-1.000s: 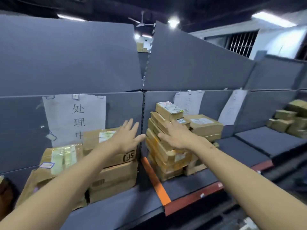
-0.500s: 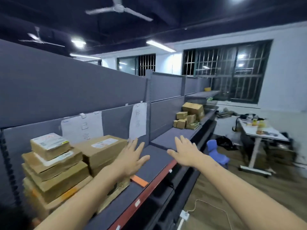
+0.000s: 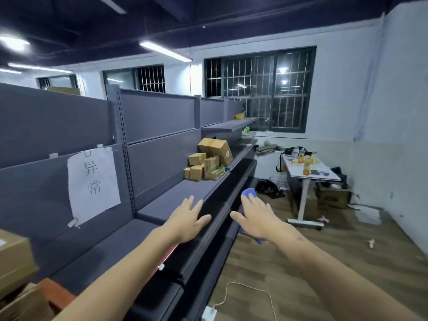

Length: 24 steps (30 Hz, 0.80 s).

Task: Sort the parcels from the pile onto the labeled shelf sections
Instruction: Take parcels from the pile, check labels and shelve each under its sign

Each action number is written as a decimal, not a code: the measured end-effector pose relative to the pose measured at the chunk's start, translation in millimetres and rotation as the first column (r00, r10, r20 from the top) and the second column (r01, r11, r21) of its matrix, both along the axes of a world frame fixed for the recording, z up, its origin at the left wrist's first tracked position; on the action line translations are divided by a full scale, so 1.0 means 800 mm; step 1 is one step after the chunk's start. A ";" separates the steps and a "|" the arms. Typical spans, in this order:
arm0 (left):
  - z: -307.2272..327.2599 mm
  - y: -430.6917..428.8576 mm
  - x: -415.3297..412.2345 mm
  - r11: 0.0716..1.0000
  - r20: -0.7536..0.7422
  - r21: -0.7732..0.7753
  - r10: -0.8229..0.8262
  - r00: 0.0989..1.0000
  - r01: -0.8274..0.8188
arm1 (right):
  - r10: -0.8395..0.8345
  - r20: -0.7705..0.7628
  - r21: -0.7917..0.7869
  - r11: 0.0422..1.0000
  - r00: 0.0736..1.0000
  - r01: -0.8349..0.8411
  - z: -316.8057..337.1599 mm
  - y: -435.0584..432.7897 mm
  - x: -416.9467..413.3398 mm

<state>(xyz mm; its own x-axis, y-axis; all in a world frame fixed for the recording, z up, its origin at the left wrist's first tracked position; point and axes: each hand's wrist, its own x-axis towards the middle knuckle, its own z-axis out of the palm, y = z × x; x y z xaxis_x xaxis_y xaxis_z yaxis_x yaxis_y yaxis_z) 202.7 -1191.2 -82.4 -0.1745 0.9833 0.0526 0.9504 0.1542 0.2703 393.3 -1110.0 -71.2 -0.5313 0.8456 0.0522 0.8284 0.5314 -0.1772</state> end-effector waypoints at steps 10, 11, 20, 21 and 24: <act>-0.045 0.283 -0.031 1.000 -0.088 -0.017 -0.028 0.996 0.027 | -0.016 0.009 0.006 1.000 1.000 0.016 -0.038 0.245 -0.017; -0.046 0.318 -0.039 0.999 -0.088 -0.026 -0.027 0.996 0.025 | -0.019 0.022 -0.009 1.000 1.000 0.019 -0.036 0.272 -0.022; -0.038 0.563 -0.077 0.999 -0.016 -0.038 -0.015 1.000 0.015 | -0.024 0.020 -0.038 0.999 0.999 0.025 -0.019 0.513 -0.058; -0.041 0.583 -0.083 0.999 -0.013 -0.042 -0.004 1.000 0.003 | -0.020 0.017 -0.053 0.998 1.000 0.021 -0.021 0.538 -0.064; -0.055 0.643 -0.104 0.997 -0.012 -0.063 0.050 0.999 -0.050 | 0.026 0.003 -0.089 0.996 1.000 -0.026 -0.031 0.617 -0.088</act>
<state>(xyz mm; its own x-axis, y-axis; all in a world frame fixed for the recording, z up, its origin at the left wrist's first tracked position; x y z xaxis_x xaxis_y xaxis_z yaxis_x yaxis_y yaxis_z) 119.2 -676.4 -126.6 -0.2231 0.9748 -0.0077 0.9437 0.2180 0.2486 323.1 -616.7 -96.1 -0.5531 0.8327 -0.0248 0.8153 0.5349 -0.2218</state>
